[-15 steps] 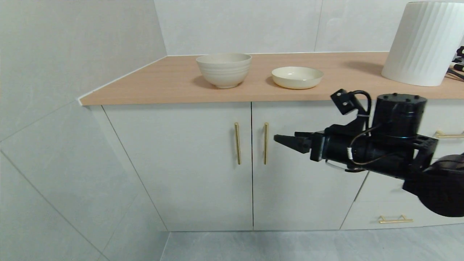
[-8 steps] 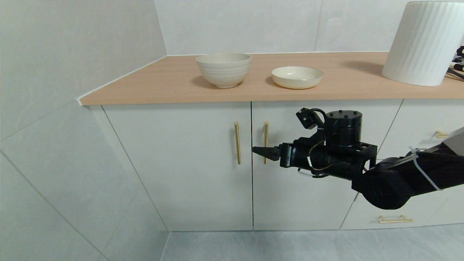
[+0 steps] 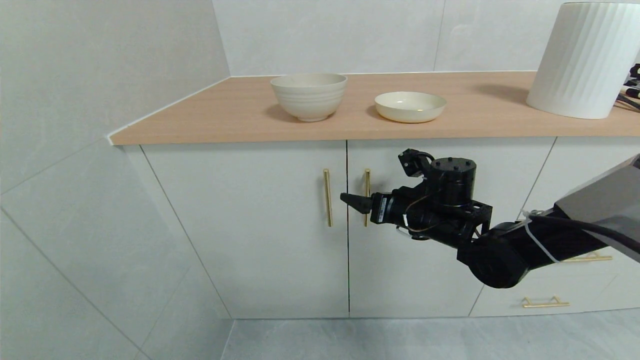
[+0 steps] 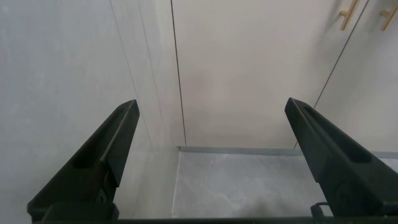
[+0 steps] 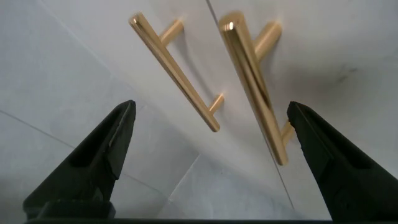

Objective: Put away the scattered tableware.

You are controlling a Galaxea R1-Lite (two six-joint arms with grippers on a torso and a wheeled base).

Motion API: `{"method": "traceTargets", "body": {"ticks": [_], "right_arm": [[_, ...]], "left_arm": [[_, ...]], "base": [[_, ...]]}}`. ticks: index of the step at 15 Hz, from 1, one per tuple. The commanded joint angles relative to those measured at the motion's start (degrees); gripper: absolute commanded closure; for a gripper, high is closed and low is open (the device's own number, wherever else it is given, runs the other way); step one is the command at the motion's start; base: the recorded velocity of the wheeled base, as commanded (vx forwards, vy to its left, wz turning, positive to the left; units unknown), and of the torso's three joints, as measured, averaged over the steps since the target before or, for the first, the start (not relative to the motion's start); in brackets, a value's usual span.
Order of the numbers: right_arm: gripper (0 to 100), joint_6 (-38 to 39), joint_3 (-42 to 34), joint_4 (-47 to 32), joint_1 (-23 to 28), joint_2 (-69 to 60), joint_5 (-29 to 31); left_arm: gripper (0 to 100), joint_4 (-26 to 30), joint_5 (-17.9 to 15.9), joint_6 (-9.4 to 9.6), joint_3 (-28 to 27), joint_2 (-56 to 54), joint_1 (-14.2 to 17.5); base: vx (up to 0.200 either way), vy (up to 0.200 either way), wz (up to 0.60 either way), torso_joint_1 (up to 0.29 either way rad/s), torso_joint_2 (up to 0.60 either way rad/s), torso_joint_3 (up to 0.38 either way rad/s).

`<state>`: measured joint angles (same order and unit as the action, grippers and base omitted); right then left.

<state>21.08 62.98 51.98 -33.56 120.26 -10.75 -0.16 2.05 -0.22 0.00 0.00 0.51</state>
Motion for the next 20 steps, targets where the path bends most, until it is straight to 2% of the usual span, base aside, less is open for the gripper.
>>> {"method": "traceTargets", "body": {"ticks": [1, 4, 12, 14, 20], "right_arm": [[0, 0.1, 0.22, 0.14, -0.1, 1.03, -0.06], [0, 0.37, 1.89, 3.48, -0.1, 3.75, 0.03], [0, 3.97, 0.92, 3.74, -2.04, 2.7, -0.5], [0, 6.87, -1.01, 3.74, -2.12, 0.5, -4.28], [0, 6.96, -10.77, 3.83, -1.86, -6.27, -13.07]], "left_arm": [[0, -0.02, -0.03, -0.04, 0.0, 0.0, 0.02], [0, -0.02, -0.03, -0.04, 0.0, 0.0, 0.02], [0, -0.02, -0.03, -0.04, 0.0, 0.0, 0.02], [0, -0.02, 0.06, -0.04, 0.0, 0.0, 0.02], [0, -0.02, 0.06, -0.04, 0.0, 0.0, 0.02]], "base": [[0.0, 0.0, 0.0, 0.0, 0.0, 0.0], [0.0, 0.0, 0.0, 0.0, 0.0, 0.0], [0.0, 0.0, 0.0, 0.0, 0.0, 0.0], [0.0, 0.0, 0.0, 0.0, 0.0, 0.0], [0.0, 0.0, 0.0, 0.0, 0.0, 0.0]]}}
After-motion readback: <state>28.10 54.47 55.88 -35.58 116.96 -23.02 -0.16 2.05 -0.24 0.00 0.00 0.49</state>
